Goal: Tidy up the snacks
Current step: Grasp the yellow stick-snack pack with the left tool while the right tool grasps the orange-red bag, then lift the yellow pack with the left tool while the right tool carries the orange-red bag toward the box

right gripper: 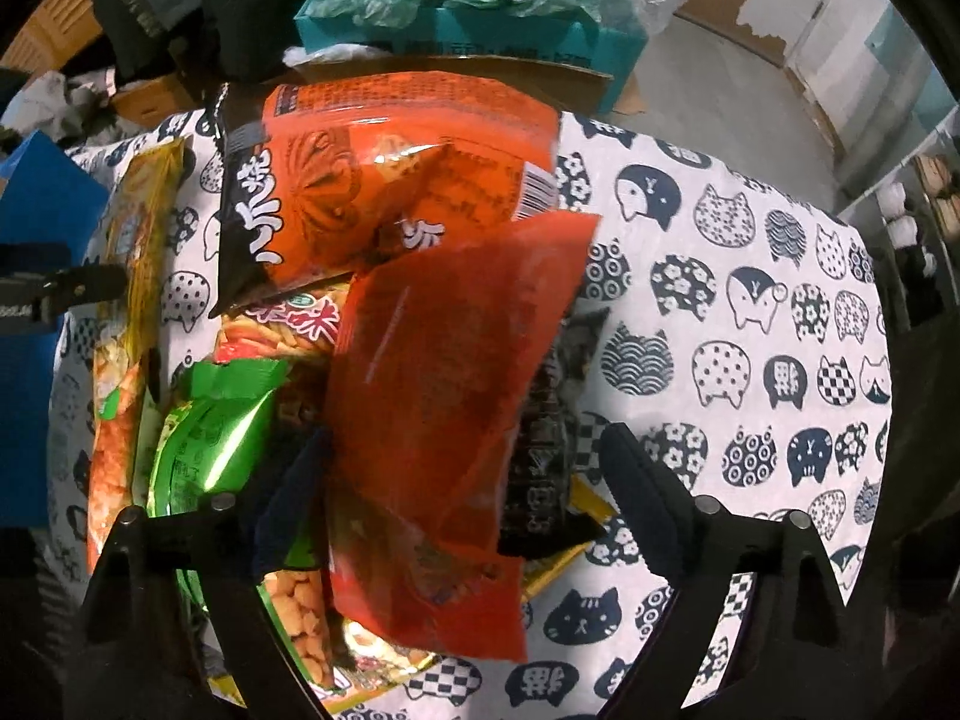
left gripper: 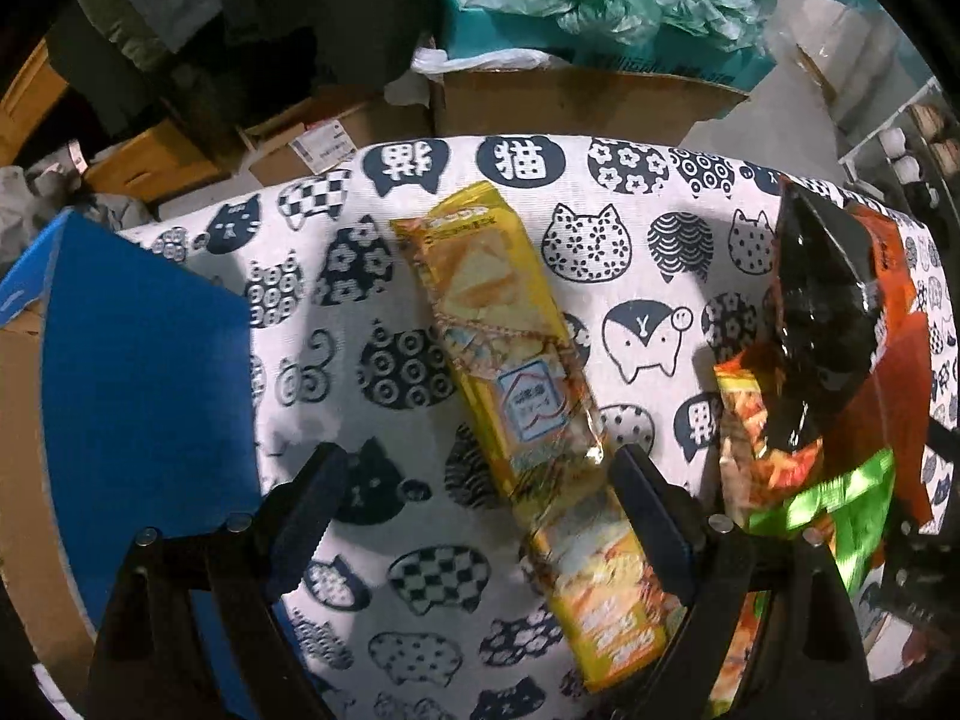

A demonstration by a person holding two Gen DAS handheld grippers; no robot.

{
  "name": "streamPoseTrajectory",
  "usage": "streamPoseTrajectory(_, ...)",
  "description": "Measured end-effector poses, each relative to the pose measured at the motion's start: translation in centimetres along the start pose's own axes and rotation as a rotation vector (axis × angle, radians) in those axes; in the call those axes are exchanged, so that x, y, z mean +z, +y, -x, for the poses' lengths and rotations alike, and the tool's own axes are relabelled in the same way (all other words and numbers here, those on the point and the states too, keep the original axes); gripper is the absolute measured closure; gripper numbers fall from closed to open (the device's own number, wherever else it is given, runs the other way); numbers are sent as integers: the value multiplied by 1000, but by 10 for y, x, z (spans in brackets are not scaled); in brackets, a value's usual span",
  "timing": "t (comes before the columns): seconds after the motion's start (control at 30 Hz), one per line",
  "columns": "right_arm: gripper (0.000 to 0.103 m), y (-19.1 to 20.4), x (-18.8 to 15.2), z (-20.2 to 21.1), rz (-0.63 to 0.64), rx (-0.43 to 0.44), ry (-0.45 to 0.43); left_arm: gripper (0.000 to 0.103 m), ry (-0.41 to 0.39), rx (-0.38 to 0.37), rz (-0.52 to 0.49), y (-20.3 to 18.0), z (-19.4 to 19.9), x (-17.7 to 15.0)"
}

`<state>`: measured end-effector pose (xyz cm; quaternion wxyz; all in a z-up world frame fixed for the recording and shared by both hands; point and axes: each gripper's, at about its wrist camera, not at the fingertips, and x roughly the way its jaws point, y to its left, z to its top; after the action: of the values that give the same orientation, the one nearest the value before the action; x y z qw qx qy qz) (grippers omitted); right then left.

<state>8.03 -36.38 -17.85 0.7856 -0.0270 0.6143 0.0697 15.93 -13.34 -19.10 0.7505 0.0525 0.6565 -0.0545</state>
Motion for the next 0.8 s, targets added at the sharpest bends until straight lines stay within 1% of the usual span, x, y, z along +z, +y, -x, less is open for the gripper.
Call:
streamPoseTrajectory(0.07,22,4,1,-1,5,5,-4,11,3,4,-10,-3,-6,2)
streamPoseTrajectory(0.13,28,7,1,-2,21,0,-7,13,6,15,-41,-8,-10,0)
streamPoseTrajectory(0.2,31,10,1,-2,37,-12,-15,23,-7,21,-72,-12,-11,-3)
streamPoseTrajectory(0.23,35,10,0,-2,44,-16,-20,27,-19,7,-87,-13,-10,-4)
streamPoseTrajectory(0.3,41,11,-2,0,51,-22,-28,45,-26,-27,-97,-16,-7,-8)
streamPoseTrajectory(0.37,48,13,-2,3,61,-28,-36,59,-16,-68,-96,-15,-6,-11)
streamPoseTrajectory(0.43,59,12,-3,8,66,-35,-44,61,-15,-77,-95,-14,-5,-14)
streamPoseTrajectory(0.6,67,6,-4,16,49,-13,-44,70,-15,-88,-110,-11,0,-20)
streamPoseTrajectory(0.7,72,3,-7,22,33,-1,-52,71,-29,-69,-129,-10,7,-27)
streamPoseTrajectory(0.8,76,2,-9,29,25,0,-61,71,-54,-57,-142,-9,15,-29)
